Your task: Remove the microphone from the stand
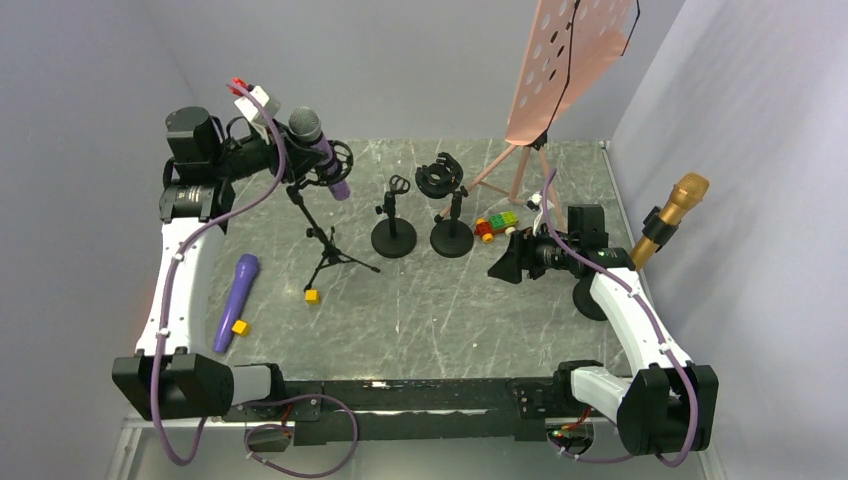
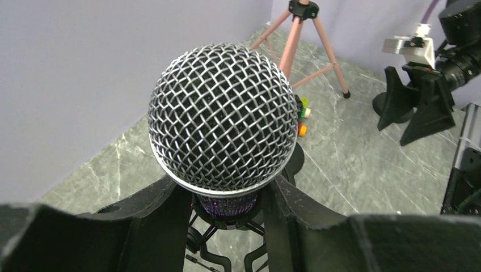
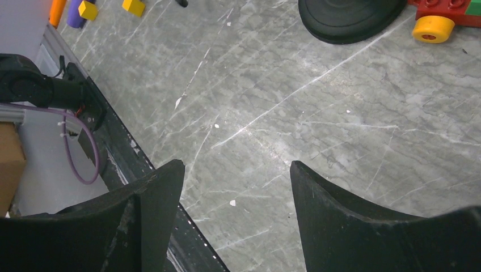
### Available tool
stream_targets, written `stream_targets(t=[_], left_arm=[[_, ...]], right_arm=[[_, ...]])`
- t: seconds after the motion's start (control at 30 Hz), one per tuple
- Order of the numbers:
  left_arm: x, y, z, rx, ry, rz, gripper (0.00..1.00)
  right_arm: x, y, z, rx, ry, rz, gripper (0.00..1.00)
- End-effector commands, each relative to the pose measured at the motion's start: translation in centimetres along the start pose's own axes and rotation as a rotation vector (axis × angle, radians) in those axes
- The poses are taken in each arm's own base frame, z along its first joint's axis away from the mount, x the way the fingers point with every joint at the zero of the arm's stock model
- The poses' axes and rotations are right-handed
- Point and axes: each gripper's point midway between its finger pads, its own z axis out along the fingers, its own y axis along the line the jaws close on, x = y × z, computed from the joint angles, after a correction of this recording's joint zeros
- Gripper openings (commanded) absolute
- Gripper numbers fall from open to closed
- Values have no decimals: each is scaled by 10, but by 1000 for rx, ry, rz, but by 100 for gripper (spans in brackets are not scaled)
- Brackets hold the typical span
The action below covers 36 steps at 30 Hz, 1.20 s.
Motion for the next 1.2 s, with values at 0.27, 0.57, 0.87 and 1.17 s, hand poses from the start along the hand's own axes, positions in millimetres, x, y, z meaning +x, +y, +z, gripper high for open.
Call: stream_targets(t=[0.27, 0.57, 0.87, 1.17], left_arm=[[-3, -108, 1, 346, -51, 12, 26], [8, -201, 20, 652, 16, 51, 27], [-11, -231, 34, 797, -7, 38, 27], [-3, -210, 59, 607, 19, 45, 82]], right_arm=[[-7, 2, -5, -2, 2, -115, 71], [-10, 19, -19, -61, 67, -249, 72], [-30, 45, -35, -105, 19, -296, 72], [-46, 78, -51, -131, -47, -438, 73]])
